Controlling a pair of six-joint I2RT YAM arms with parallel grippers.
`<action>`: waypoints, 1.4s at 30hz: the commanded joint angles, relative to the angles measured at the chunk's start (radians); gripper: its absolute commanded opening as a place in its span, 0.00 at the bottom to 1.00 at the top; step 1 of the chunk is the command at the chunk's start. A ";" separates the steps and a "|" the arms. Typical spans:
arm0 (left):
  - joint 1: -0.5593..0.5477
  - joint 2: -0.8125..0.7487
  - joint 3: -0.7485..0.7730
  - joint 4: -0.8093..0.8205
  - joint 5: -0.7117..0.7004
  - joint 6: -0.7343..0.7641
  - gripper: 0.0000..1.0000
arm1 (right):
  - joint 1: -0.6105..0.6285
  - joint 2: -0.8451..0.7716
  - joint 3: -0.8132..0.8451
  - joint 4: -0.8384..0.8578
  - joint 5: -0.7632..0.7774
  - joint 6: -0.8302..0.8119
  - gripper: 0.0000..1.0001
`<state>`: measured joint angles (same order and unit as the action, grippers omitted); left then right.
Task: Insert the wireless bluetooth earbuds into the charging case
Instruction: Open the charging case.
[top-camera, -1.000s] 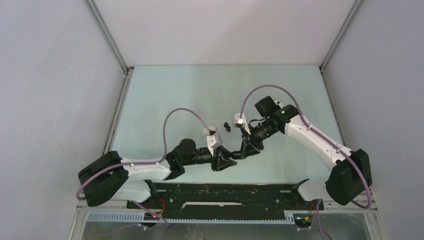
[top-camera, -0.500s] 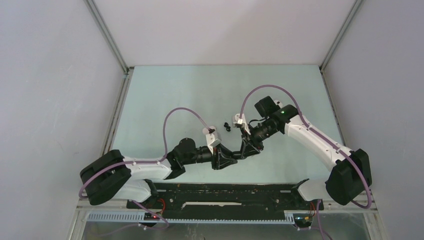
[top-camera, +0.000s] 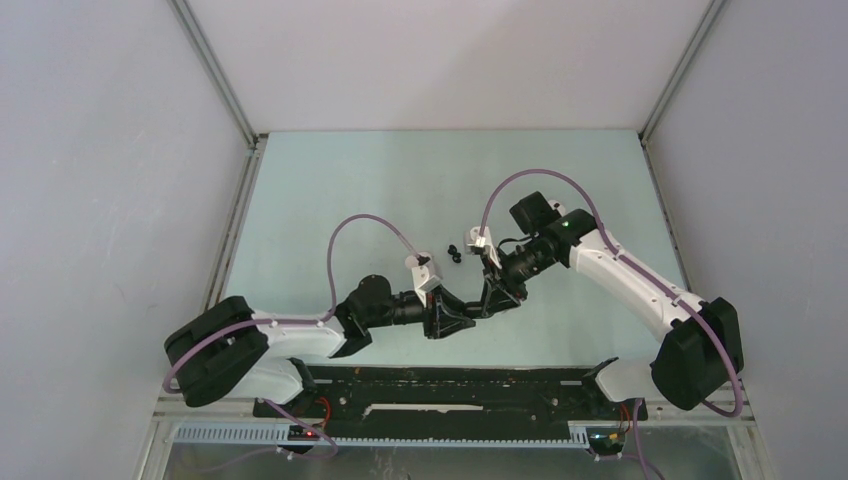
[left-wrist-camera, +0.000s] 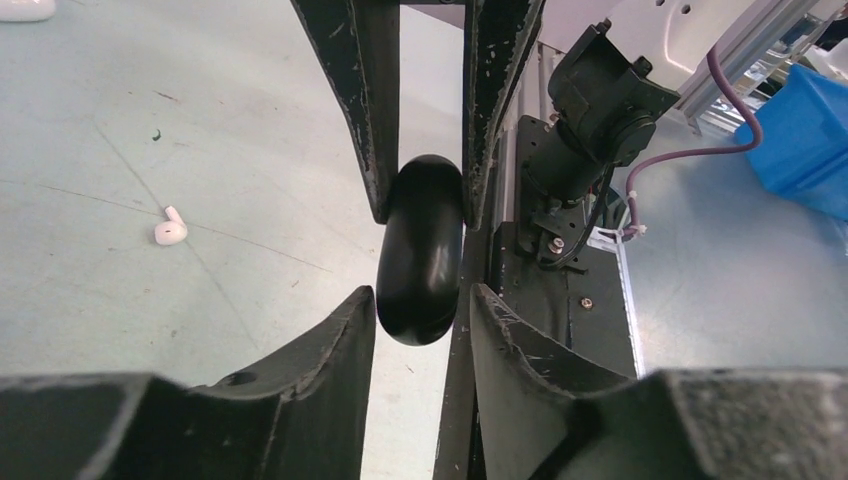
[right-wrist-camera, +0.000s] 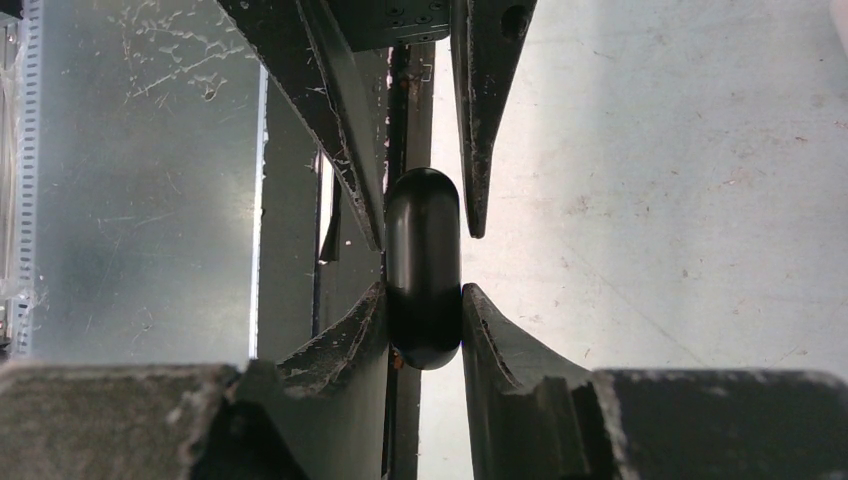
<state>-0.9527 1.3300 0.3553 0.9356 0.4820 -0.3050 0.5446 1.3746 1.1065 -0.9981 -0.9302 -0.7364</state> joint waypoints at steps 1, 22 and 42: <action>0.004 0.008 -0.002 0.051 0.009 0.001 0.46 | -0.015 -0.018 0.020 0.014 -0.035 0.008 0.13; 0.015 0.057 -0.001 0.144 0.065 -0.006 0.00 | -0.033 -0.006 0.021 0.056 -0.040 0.079 0.33; 0.013 0.036 -0.047 0.193 0.006 0.004 0.00 | -0.233 0.000 0.070 0.059 -0.119 0.152 0.46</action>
<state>-0.9401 1.3830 0.3199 1.0588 0.5091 -0.3058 0.3550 1.4044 1.1362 -0.9730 -1.0721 -0.6113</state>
